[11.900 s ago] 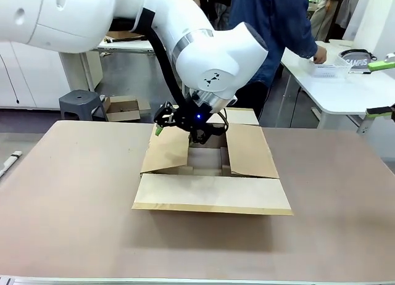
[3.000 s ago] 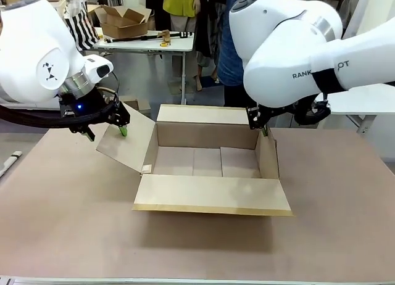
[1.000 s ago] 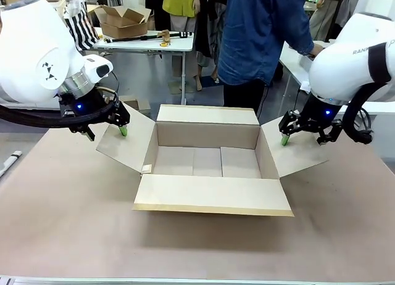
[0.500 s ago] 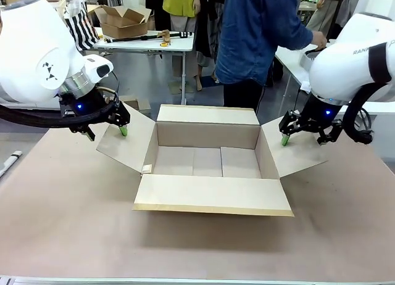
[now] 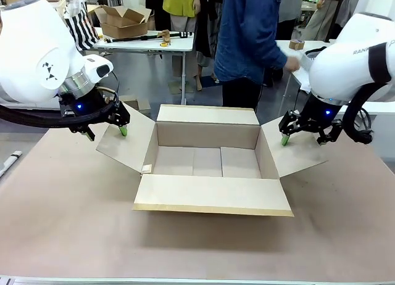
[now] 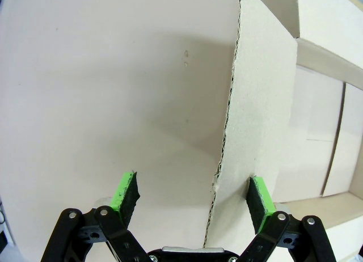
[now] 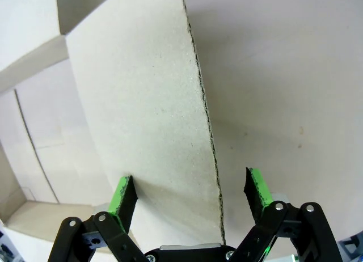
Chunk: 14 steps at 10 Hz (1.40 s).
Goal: Pack the gift set into the box.
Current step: Lift both hands away from the flaps of the Package Box.
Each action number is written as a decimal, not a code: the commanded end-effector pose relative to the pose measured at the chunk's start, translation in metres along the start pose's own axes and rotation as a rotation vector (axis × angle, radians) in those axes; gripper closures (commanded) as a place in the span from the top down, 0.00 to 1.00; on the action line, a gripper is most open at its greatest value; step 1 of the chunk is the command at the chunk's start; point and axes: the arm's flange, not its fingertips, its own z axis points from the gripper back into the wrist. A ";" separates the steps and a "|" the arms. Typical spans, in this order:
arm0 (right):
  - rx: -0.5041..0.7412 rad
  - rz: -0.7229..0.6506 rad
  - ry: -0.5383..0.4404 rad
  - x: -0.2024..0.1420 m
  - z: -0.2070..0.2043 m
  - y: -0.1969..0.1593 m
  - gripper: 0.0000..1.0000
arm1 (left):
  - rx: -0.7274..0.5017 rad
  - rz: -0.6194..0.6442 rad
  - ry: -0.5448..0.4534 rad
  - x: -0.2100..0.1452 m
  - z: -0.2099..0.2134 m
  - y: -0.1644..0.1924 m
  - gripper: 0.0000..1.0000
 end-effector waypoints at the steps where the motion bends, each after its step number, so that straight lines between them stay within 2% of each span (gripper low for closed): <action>1: -0.026 -0.012 -0.004 0.002 0.005 0.001 1.00 | 0.018 0.011 0.001 0.000 0.002 -0.001 1.00; 14: -0.026 -0.012 -0.004 0.002 0.005 0.001 1.00 | 0.018 0.011 0.001 0.000 0.002 -0.001 1.00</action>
